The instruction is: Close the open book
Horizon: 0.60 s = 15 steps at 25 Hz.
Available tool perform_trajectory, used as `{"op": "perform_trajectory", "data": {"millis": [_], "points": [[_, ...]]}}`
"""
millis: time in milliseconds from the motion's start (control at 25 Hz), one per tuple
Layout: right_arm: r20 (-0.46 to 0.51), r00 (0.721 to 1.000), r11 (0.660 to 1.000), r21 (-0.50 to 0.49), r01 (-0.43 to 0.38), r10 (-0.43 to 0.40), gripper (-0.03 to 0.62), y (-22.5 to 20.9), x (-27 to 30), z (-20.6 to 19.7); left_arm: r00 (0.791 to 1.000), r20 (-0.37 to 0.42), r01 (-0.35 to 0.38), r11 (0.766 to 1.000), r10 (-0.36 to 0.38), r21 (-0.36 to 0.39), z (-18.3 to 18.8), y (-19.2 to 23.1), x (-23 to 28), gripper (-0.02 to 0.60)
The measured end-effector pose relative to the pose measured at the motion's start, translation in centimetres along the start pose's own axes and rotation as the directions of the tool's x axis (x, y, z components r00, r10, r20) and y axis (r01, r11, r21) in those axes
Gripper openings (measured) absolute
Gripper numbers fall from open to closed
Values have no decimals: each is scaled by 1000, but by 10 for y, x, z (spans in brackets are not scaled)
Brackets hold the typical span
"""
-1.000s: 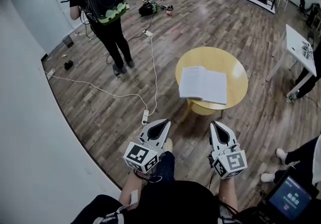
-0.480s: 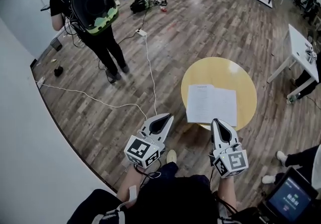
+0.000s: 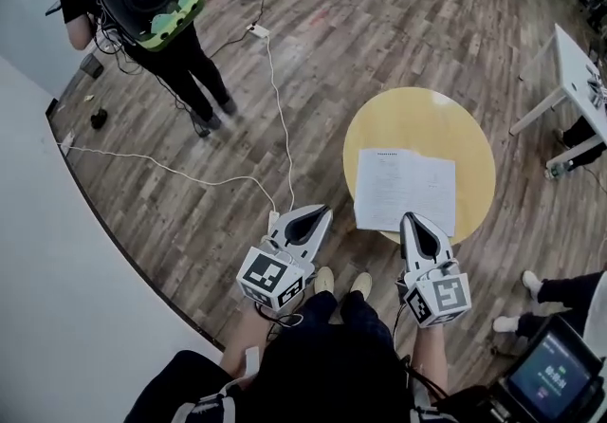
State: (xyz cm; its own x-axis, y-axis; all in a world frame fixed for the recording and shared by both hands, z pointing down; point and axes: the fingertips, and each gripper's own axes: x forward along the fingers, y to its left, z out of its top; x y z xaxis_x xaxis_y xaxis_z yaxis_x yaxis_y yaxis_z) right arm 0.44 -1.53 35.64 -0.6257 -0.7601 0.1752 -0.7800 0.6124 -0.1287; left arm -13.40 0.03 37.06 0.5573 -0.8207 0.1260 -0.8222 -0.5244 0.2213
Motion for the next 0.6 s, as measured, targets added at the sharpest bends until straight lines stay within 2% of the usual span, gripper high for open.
{"op": "perform_trajectory", "data": {"millis": [280, 600], "points": [[-51, 998, 1000, 20, -22, 23, 3, -8, 22, -20, 999, -38, -32, 999, 31, -34, -19, 15, 8, -2], [-144, 989, 998, 53, -26, 34, 3, -14, 44, -69, 993, -107, -61, 993, 50, -101, -68, 31, 15, -2]]}}
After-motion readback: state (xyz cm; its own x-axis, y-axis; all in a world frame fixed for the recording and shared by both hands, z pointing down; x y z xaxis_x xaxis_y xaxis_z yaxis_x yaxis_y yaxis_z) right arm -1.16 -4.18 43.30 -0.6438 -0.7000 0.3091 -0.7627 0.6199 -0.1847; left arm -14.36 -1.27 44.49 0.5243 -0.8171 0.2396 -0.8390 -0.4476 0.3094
